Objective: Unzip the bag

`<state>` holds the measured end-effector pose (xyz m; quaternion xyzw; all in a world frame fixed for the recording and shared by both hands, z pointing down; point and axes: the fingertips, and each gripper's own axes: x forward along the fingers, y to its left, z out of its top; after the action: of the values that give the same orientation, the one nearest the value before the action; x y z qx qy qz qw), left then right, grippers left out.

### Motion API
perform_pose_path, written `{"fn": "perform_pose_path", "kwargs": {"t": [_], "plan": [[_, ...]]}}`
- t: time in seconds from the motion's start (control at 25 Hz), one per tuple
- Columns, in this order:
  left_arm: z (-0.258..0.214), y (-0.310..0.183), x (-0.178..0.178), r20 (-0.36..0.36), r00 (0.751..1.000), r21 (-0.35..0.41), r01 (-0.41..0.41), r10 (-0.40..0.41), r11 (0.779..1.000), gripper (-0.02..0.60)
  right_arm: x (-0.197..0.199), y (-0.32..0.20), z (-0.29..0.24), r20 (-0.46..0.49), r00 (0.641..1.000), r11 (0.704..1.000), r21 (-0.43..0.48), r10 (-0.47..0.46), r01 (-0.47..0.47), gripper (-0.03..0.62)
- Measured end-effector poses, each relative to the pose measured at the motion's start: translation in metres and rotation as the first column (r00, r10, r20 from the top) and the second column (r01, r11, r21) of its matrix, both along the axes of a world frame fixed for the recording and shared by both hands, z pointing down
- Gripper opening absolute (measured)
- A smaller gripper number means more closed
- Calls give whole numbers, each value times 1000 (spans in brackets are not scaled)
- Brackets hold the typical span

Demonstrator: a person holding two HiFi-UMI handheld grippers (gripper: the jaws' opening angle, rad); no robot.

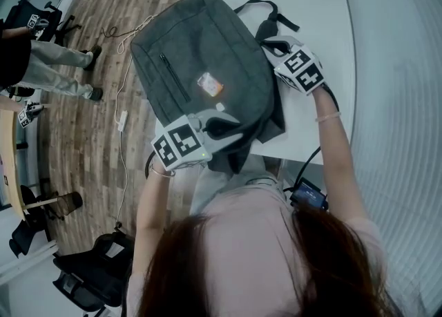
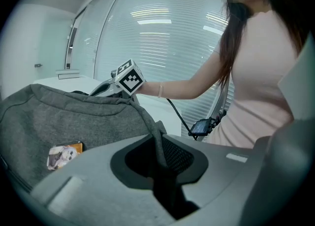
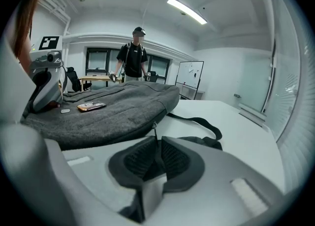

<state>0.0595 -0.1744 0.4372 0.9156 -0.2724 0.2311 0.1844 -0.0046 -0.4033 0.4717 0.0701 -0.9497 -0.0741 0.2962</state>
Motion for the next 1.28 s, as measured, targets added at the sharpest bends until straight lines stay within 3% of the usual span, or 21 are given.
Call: {"fn": "perform_pose_path", "kwargs": {"t": [0.32,0.68,0.84,1.12,1.28], "plan": [[-5,-2,-5,16,997,24,74,-74,997,89,9,0,-10,52,997,998,13,57,-58,63],[-19,1,-16,25,978,51,205,-207,977,112,29,11,-34,143,983,993,-51,115,-108,69],[-24,3,-24,20,965,76,259,-261,963,112,27,19,-38,160,977,990,-34,141,-137,44],[-48,14,-52,1,948,184,313,-318,932,91,28,40,-55,203,948,970,-57,243,-237,35],[-57,23,-75,-17,929,241,363,-370,900,80,29,64,-70,241,932,962,-43,272,-270,34]]}}
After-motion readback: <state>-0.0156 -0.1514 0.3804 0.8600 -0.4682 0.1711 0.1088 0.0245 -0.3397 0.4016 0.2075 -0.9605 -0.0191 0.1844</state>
